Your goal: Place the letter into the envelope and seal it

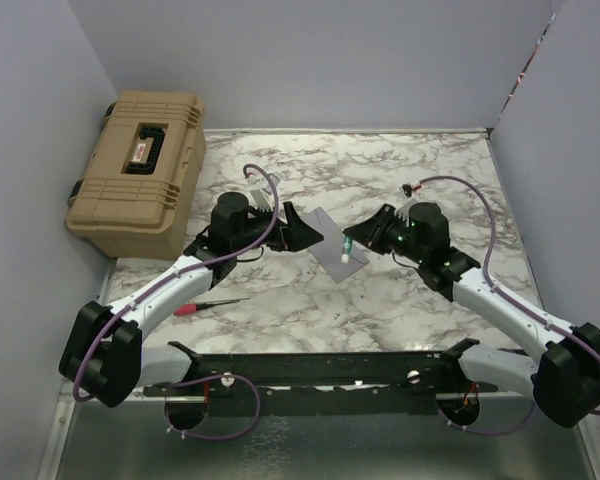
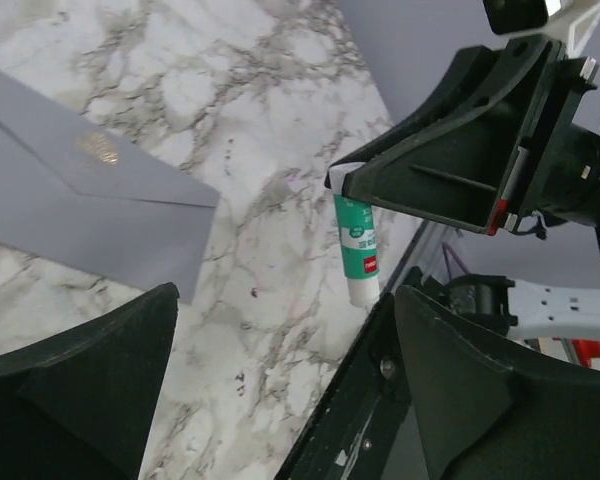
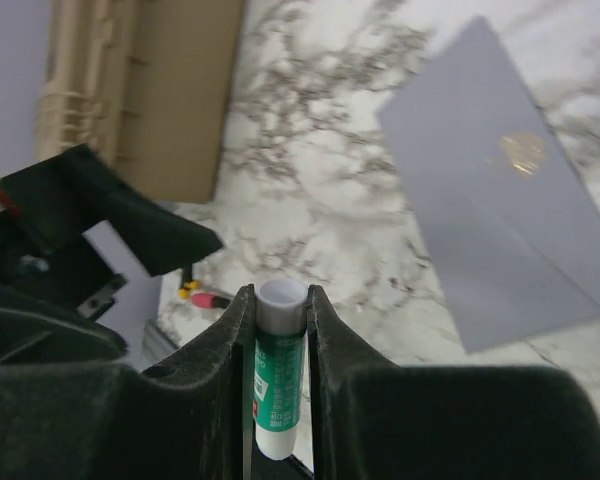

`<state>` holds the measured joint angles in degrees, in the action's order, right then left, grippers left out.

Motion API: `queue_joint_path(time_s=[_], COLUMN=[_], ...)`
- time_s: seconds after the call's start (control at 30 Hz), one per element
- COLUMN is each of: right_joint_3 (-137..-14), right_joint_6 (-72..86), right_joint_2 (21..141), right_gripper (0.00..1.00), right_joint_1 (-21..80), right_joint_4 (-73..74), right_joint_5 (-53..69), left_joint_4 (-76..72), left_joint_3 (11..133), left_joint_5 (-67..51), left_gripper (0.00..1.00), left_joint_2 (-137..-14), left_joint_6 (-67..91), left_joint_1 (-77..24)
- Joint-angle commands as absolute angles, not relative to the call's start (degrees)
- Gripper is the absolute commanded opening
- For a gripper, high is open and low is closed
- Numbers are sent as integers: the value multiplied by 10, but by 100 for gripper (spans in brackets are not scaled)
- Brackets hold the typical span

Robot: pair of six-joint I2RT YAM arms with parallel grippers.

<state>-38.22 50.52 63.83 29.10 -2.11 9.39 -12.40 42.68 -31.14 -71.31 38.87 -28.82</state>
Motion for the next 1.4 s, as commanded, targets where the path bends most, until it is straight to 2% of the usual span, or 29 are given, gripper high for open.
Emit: queue_joint_path(time_s=[0.0,0.13,0.27,0.4,0.5,0.8,0.93,1.03,1.27,1.37], right_joint_3=[-405,-408,-400,-393,-390,-382,-381,-379,-381,-393], right_joint_6=[430,431,434,438,442,466,478,486,477,455], right_joint_2=[638,652,656,652,650,653,660,666,670,670], right_gripper=[1,1,1,1,1,1,1,1,1,2], right_joint_1=[295,302,308,309,309,309,309,309,309,309], right_joint_4=[-180,-255,-281,-286,-287,-300,-307,-314,-306,-269], right_joint_5=[233,304,320,314,304,253,248,250,268,276], left_joint_4=[-207,-238,-283,-305,-312,-332,-338,-343,-350,-351], left_joint_3=[450,454,444,436,431,419,418,419,419,420], left_joint_5=[-356,-352,-349,-359,-369,-389,-398,-404,-395,-393], left_gripper=[88,82,75,54,43,41,46,46,25,7], left_joint_2=[-730,-746,-748,-752,-755,-753,-757,-760,-758,-760], left_joint_6=[412,414,434,447,455,462,462,463,461,456], left_joint_1=[-318,-344,-355,-358,-359,-361,-362,-362,-363,-363])
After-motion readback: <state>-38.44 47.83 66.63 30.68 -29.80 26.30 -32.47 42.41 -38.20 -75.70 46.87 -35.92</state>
